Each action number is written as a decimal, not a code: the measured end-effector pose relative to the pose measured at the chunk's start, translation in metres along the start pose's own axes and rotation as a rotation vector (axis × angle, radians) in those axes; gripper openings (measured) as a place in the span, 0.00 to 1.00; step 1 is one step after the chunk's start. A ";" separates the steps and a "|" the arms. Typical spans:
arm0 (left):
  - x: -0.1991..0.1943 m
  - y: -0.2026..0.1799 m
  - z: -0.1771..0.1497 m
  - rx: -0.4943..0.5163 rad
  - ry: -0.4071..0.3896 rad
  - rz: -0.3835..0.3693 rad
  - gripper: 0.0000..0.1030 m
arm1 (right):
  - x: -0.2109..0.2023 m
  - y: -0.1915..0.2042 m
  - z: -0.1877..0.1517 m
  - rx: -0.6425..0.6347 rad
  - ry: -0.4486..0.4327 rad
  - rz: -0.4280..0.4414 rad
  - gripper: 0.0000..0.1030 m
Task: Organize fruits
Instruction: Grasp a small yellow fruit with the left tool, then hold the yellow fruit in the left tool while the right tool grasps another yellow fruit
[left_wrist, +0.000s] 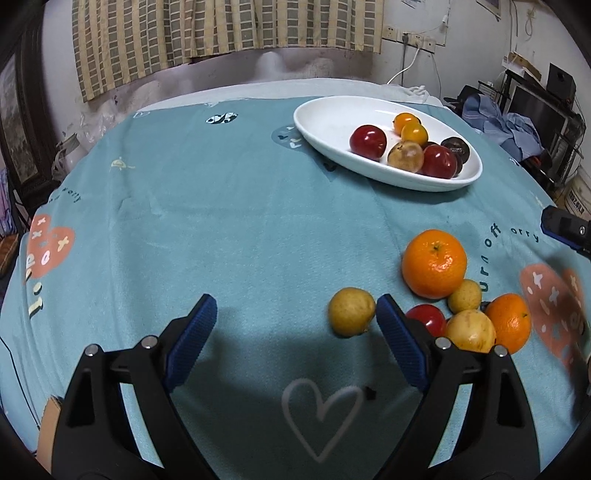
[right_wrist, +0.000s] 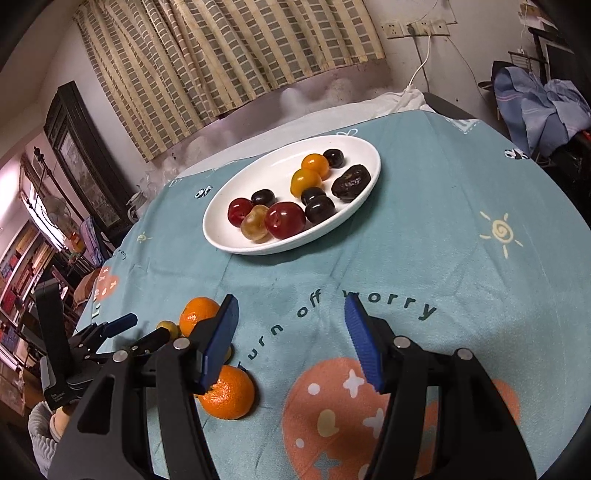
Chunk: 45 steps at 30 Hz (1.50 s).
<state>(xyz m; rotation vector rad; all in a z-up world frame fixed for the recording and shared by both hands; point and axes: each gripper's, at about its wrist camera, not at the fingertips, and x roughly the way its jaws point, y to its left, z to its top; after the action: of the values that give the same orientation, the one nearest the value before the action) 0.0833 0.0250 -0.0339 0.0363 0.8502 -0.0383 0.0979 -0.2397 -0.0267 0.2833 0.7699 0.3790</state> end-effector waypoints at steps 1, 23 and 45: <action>0.000 -0.002 0.000 0.010 -0.001 -0.001 0.86 | 0.000 0.000 0.000 0.001 0.000 0.000 0.59; 0.013 -0.017 0.001 0.040 0.033 -0.131 0.32 | 0.002 0.000 -0.001 -0.008 0.011 -0.021 0.59; 0.011 -0.009 -0.004 0.054 0.030 -0.047 0.25 | 0.019 0.022 -0.012 -0.103 0.093 0.046 0.59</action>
<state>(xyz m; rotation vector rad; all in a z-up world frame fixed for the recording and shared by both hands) 0.0874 0.0157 -0.0446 0.0677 0.8797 -0.1048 0.0968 -0.2103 -0.0385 0.1875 0.8332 0.4761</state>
